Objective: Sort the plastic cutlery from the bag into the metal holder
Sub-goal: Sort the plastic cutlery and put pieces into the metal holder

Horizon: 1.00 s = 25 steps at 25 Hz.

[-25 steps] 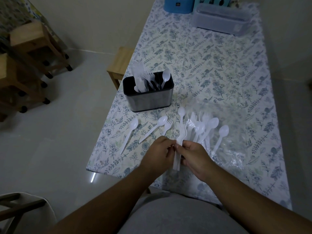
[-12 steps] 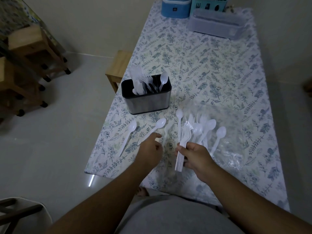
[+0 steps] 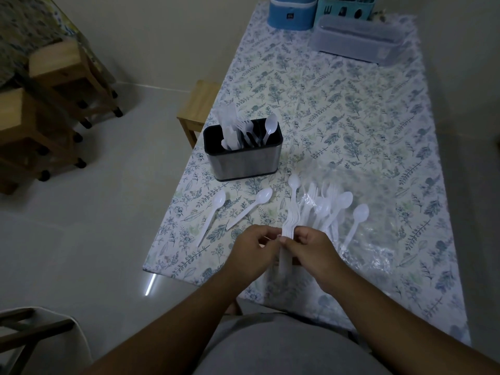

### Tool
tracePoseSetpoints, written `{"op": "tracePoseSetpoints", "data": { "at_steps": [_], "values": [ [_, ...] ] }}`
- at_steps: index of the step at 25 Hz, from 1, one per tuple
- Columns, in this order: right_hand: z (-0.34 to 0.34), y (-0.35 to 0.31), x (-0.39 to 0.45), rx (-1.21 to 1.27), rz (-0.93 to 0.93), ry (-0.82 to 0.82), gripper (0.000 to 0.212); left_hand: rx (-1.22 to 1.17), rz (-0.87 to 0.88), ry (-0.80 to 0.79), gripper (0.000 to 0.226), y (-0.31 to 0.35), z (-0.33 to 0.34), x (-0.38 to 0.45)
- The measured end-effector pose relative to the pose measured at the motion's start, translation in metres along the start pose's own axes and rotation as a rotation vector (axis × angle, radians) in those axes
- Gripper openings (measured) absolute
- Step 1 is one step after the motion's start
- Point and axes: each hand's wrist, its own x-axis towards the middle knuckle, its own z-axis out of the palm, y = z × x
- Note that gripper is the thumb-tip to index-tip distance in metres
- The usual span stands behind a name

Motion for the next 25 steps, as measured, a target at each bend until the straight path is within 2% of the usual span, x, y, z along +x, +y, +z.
{"op": "tracePoseSetpoints", "data": {
  "at_steps": [3, 7, 10, 12, 15, 21, 25],
  "values": [
    [0.006, 0.002, 0.001, -0.241, -0.113, 0.03, 0.026, 0.018, -0.025, 0.06, 0.02, 0.01, 0.004, 0.001],
    [0.011, -0.008, -0.001, -0.428, -0.206, -0.065, 0.028, 0.011, -0.017, 0.124, 0.02, 0.008, 0.003, 0.007],
    [0.008, -0.012, -0.001, -0.352, -0.151, -0.118, 0.024, 0.026, 0.051, 0.095, 0.005, 0.01, -0.003, 0.009],
    [0.006, -0.016, 0.004, -0.297, -0.148, -0.07, 0.024, 0.066, 0.119, 0.088, 0.018, 0.021, -0.01, 0.011],
    [0.01, -0.051, 0.02, -0.303, -0.274, 0.013, 0.021, 0.14, 0.258, 0.165, 0.016, 0.053, -0.027, 0.026],
    [0.026, -0.174, 0.058, -0.342, -0.618, 0.241, 0.02, 0.214, 0.511, 0.38, 0.029, 0.141, -0.083, 0.083],
    [0.035, -0.192, 0.082, -0.303, -0.62, 0.238, 0.023, 0.262, 0.471, 0.418, 0.03, 0.146, -0.094, 0.109]
  ]
}}
